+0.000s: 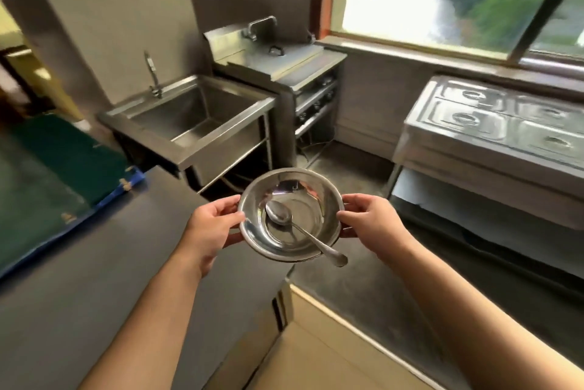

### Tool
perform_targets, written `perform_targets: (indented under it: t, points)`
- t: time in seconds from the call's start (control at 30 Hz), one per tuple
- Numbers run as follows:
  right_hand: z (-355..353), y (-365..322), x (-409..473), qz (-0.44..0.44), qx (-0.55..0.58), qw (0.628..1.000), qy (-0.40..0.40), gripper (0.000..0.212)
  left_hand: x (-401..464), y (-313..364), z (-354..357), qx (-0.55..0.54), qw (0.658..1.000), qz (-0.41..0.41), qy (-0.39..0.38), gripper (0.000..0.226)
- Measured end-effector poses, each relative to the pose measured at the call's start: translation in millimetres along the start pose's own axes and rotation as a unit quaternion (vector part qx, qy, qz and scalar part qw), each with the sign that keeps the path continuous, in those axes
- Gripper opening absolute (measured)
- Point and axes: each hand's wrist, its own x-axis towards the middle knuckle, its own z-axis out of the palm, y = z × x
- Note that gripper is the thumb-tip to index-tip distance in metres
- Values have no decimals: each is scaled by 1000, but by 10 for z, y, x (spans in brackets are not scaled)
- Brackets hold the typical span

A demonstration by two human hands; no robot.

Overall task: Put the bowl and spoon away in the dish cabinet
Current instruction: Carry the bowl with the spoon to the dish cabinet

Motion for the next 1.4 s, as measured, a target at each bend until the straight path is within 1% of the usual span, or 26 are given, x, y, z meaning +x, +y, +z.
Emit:
perform_targets:
  t: [0.13, 0.27, 0.4, 0.53, 0.57, 0.7, 0.73, 0.83, 0.97, 1.03, 1.2, 1.27, 1.33, 1.4]
  points:
    - [-944, 147, -137, -3, 31, 998, 59, 29, 4, 89, 949, -7, 998, 4, -64, 28]
    - [-1843, 355, -386, 0, 72, 986, 149, 31, -34, 157, 1971, 1, 990, 0, -142, 29]
    - [-2628, 570, -715, 14, 112, 965, 236, 29, -112, 212, 2953, 22, 972, -11, -234, 29]
    - [-3201, 767, -980, 29, 136, 939, 314, 22, -184, 254, 3756, 45, 949, -4, -312, 27]
    - [-3418, 846, -1066, 34, 136, 927, 347, 22, -205, 240, 4082, 57, 938, -8, -343, 27]
    - [-3885, 1040, -1210, 48, 144, 894, 422, 24, -241, 232, 4828, 77, 910, -16, -408, 28]
    - [-4061, 1101, -1235, 52, 144, 881, 447, 26, -229, 217, 5110, 81, 899, -21, -429, 28]
    - [-4462, 1234, -1256, 56, 149, 854, 495, 25, -184, 176, 5773, 96, 873, -32, -476, 27]
    - [-5054, 1329, -1187, 63, 145, 813, 560, 28, -51, 168, 6816, 102, 829, -47, -548, 26]
    - [-5266, 1333, -1168, 67, 144, 796, 585, 29, -10, 184, 7211, 104, 815, -53, -568, 25]
    - [-5839, 1319, -1086, 69, 163, 742, 646, 31, 50, 308, 8264, 125, 750, -74, -646, 32]
    - [-6034, 1337, -1091, 67, 171, 720, 669, 32, -11, 380, 8636, 138, 721, -59, -677, 33]
    - [-6176, 1353, -1113, 70, 176, 700, 689, 31, -92, 426, 8937, 152, 709, -28, -688, 33]
    - [-6309, 1375, -1140, 77, 176, 681, 707, 31, -182, 458, 9184, 150, 702, -26, -695, 32]
